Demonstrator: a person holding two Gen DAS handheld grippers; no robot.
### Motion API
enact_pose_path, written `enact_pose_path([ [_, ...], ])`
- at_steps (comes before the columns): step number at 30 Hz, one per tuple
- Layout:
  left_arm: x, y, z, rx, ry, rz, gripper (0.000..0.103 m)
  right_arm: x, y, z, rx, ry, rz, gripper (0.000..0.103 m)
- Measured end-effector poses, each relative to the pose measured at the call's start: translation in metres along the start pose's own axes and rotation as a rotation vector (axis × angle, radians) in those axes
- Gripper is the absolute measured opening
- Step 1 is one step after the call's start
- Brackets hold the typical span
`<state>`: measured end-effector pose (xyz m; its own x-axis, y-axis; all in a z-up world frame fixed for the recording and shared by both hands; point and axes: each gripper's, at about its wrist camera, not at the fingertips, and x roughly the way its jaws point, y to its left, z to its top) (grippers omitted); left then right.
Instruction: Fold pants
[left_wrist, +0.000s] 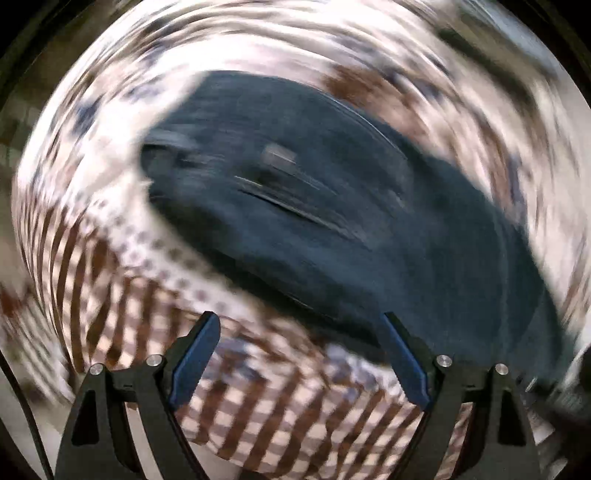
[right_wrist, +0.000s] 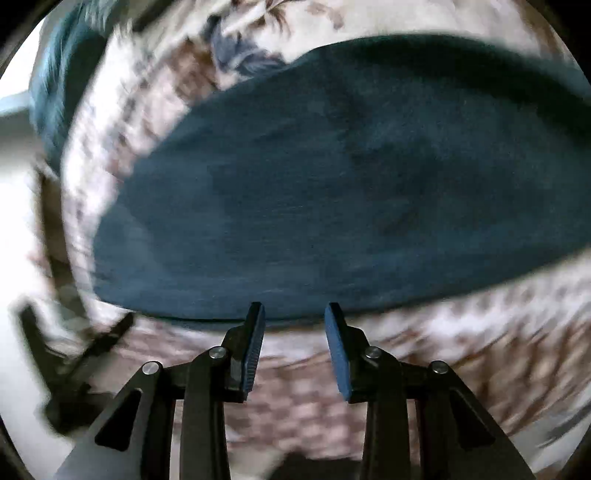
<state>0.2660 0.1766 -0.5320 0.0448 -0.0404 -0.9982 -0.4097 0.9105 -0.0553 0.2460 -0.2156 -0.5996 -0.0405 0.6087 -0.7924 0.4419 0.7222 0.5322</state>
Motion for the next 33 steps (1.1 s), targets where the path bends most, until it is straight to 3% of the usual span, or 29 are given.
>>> enact_pose_path([
  [2, -0.007, 0.042, 0.030, -0.153, -0.023, -0.053, 0.087, 0.014, -0.002, -0.005, 0.072, 0.033, 0.112, 0.037],
  [5, -0.005, 0.081, 0.065, -0.278, -0.039, -0.079, 0.086, 0.040, 0.003, -0.007, 0.121, 0.040, 0.118, 0.037],
  [7, 0.000, 0.079, 0.069, -0.306, -0.027, -0.123, 0.086, 0.045, 0.003, -0.006, 0.160, 0.046, 0.125, 0.037],
  [9, 0.011, 0.077, 0.070, -0.305, -0.008, -0.112, 0.084, 0.064, 0.007, -0.002, 0.213, 0.062, 0.133, 0.037],
  [10, 0.020, 0.077, 0.076, -0.304, 0.016, -0.095, 0.077, 0.068, 0.006, -0.002, 0.232, 0.059, 0.143, 0.037],
  [11, 0.024, 0.078, 0.072, -0.308, 0.023, -0.090, 0.065, 0.075, 0.009, 0.005, 0.235, 0.057, 0.137, 0.037],
  [13, 0.036, 0.074, 0.072, -0.294, 0.032, -0.069, 0.056, 0.078, 0.010, 0.004, 0.236, 0.057, 0.129, 0.037],
  [15, 0.036, 0.069, 0.070, -0.281, 0.010, -0.057, 0.036, 0.088, 0.015, 0.011, 0.249, 0.061, 0.134, 0.037],
  [18, 0.029, 0.055, 0.070, -0.241, -0.033, -0.037, 0.023, 0.092, 0.012, 0.013, 0.282, 0.067, 0.157, 0.037],
  [24, 0.002, 0.053, 0.061, -0.224, -0.072, -0.054, 0.018, 0.089, -0.001, 0.010, 0.311, 0.104, 0.164, 0.037],
  [27, -0.001, 0.060, 0.059, -0.227, -0.064, -0.062, 0.018, 0.094, -0.001, 0.008, 0.301, 0.117, 0.168, 0.045],
  [33, -0.003, 0.071, 0.057, -0.237, -0.042, -0.087, 0.018, 0.092, -0.003, 0.014, 0.346, 0.041, 0.234, 0.047],
])
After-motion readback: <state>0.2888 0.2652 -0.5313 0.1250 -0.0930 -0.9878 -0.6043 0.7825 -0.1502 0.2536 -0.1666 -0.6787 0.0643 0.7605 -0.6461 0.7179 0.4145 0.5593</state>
